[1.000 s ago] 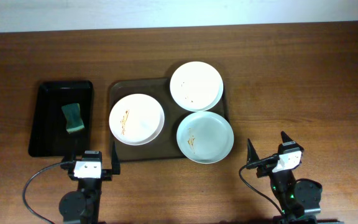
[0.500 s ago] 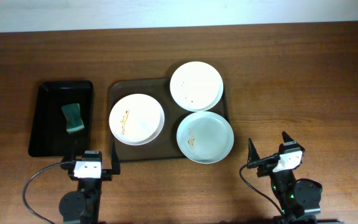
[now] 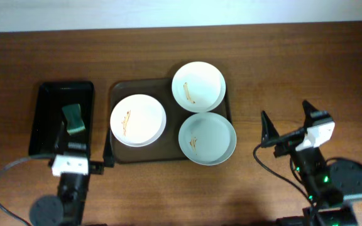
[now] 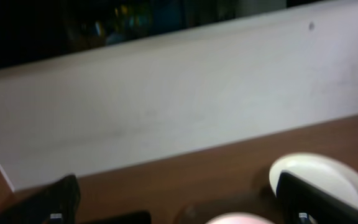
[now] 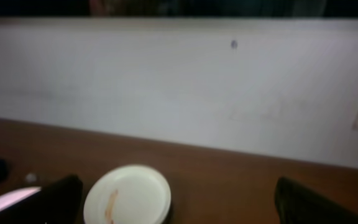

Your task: Clean dirty plates on tray and stack at the side

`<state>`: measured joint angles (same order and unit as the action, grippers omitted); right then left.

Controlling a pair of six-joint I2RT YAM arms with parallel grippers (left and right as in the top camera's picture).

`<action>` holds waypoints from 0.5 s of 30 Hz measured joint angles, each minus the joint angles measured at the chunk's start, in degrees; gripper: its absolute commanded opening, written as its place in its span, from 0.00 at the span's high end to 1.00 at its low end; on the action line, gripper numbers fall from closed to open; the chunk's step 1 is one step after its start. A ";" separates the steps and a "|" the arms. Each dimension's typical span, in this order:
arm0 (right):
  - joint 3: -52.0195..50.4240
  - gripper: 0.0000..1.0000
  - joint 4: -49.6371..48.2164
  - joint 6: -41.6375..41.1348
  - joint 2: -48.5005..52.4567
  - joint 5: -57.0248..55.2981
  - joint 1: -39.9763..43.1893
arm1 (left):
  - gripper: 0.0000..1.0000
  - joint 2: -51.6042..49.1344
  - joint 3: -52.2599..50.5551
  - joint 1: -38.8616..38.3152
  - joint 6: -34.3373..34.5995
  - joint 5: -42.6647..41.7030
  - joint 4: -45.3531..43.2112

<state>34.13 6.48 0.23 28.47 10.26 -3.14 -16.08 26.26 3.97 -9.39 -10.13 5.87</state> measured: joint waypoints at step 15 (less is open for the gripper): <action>45.38 0.12 41.90 -2.60 54.45 20.46 -0.22 | 0.01 -70.75 61.37 0.00 -0.50 -12.94 55.12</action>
<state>79.50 48.38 -2.37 82.91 30.72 -3.36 -86.83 87.64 3.97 -9.89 -23.07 60.99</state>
